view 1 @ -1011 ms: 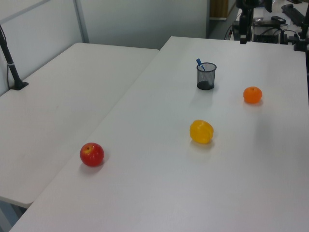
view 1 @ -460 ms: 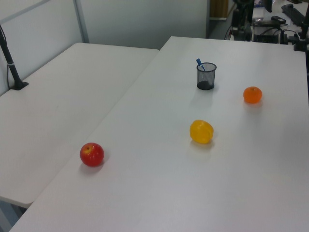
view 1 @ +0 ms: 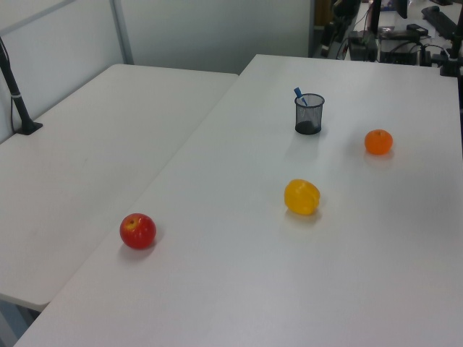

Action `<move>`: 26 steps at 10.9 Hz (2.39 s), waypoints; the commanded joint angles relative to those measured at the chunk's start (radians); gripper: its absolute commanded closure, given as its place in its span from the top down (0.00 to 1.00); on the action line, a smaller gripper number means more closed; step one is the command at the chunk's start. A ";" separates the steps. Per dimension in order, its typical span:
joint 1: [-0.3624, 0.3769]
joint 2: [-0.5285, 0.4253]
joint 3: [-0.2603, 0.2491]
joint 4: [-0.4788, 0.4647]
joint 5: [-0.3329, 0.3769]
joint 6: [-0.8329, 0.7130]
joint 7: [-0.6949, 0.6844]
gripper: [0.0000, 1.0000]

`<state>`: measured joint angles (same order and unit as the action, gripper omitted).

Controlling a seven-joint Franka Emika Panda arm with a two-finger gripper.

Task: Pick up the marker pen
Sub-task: 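Lower the gripper over the cup and close on the white marker, then lift the marker straight up out of the pen cup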

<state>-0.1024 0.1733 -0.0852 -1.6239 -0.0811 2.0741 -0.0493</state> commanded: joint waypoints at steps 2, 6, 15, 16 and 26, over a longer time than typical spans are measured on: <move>-0.002 0.109 0.001 0.015 0.000 0.188 0.078 1.00; 0.000 0.193 0.001 0.012 -0.020 0.314 0.165 0.97; 0.003 0.267 0.001 0.001 -0.095 0.423 0.221 0.50; 0.004 0.268 0.001 -0.002 -0.097 0.423 0.221 0.48; 0.013 0.276 0.004 -0.001 -0.123 0.423 0.229 0.14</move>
<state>-0.0980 0.4559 -0.0794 -1.6215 -0.1820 2.4713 0.1464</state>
